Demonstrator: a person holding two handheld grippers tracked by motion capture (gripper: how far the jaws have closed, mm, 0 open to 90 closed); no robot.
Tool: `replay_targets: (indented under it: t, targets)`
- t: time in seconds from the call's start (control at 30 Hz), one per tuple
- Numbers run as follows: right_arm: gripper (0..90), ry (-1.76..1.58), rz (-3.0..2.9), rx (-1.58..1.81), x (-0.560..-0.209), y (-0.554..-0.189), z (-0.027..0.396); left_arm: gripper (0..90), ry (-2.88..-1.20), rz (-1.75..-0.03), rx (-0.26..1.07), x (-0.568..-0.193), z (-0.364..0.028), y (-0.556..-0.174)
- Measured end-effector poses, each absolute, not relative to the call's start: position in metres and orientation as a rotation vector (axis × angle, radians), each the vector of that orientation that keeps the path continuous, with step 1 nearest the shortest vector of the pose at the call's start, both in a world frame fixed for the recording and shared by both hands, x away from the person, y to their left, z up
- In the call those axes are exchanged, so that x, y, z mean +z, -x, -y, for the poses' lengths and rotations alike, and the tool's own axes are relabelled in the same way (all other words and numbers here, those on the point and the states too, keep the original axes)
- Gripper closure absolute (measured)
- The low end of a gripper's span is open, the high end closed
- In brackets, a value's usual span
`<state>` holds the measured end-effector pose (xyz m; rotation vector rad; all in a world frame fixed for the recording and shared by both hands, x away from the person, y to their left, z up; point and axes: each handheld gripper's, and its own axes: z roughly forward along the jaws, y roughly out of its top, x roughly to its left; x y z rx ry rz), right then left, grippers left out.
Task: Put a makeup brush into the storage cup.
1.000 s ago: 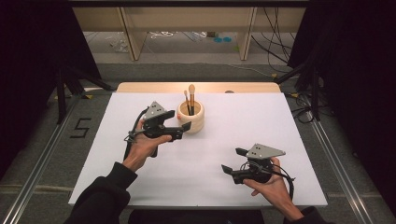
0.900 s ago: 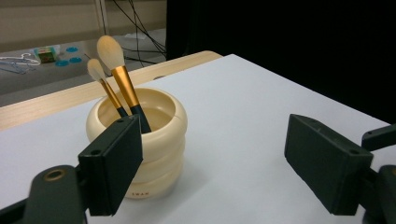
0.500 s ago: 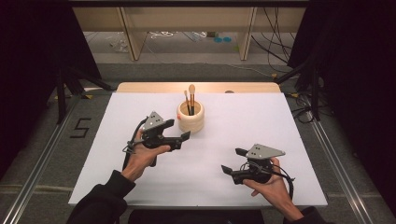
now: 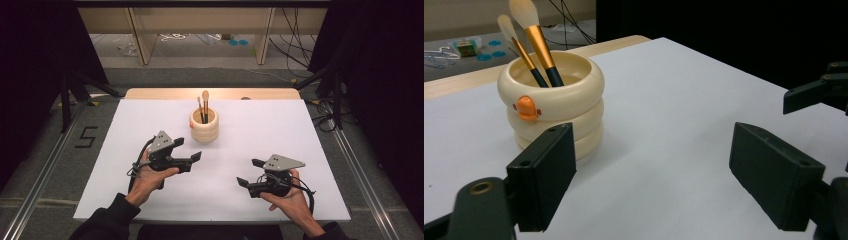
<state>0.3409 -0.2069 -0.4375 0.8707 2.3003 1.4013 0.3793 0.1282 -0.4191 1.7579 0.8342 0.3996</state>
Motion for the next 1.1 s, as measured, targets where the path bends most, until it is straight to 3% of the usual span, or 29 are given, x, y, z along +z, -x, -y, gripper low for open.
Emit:
replay_targets:
  t: [1.1]
  targets:
    - [16.7,-0.886,-2.283,1.412,-0.436,-0.340,0.207,17.6,-1.791,-0.811,0.415,-0.437,-0.138,-0.336]
